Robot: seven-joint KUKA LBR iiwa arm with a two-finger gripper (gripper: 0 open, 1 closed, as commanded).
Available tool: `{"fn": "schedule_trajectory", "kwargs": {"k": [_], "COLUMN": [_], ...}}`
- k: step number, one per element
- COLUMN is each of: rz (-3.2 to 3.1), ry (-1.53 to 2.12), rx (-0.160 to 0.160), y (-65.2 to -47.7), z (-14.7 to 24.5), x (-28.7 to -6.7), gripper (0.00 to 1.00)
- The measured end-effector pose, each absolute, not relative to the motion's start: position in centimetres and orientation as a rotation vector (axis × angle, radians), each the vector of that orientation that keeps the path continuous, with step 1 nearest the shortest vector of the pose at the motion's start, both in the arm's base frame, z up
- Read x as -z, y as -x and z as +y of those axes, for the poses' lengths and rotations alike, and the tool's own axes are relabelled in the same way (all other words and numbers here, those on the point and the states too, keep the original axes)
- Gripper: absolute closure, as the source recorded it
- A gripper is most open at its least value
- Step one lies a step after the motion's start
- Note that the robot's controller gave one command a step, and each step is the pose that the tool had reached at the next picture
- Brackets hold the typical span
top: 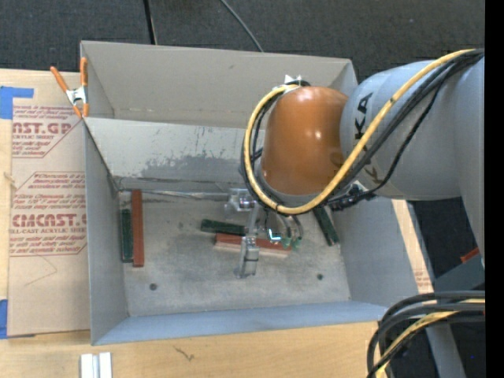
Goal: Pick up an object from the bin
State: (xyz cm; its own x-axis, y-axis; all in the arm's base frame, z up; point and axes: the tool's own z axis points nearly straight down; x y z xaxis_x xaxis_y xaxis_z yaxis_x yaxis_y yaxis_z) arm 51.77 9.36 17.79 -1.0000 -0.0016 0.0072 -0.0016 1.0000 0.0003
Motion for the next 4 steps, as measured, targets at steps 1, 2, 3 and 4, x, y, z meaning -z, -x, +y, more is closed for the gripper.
{"fn": "schedule_trajectory", "kwargs": {"k": [1,2,3,4], "rz": [-3.142,-3.150,-3.141,-3.141], "ry": [-0.001,-0.028,0.081,0.082], "rx": [0.002,0.003,0.003,0.003], "y": [-52.0,-54.9,-55.6,-55.6], "z": [9.3,10.2,8.8,8.7], "x": [-18.2,-12.9,-7.2,-7.2], "gripper": [0.00,0.00,1.00,1.00]}}
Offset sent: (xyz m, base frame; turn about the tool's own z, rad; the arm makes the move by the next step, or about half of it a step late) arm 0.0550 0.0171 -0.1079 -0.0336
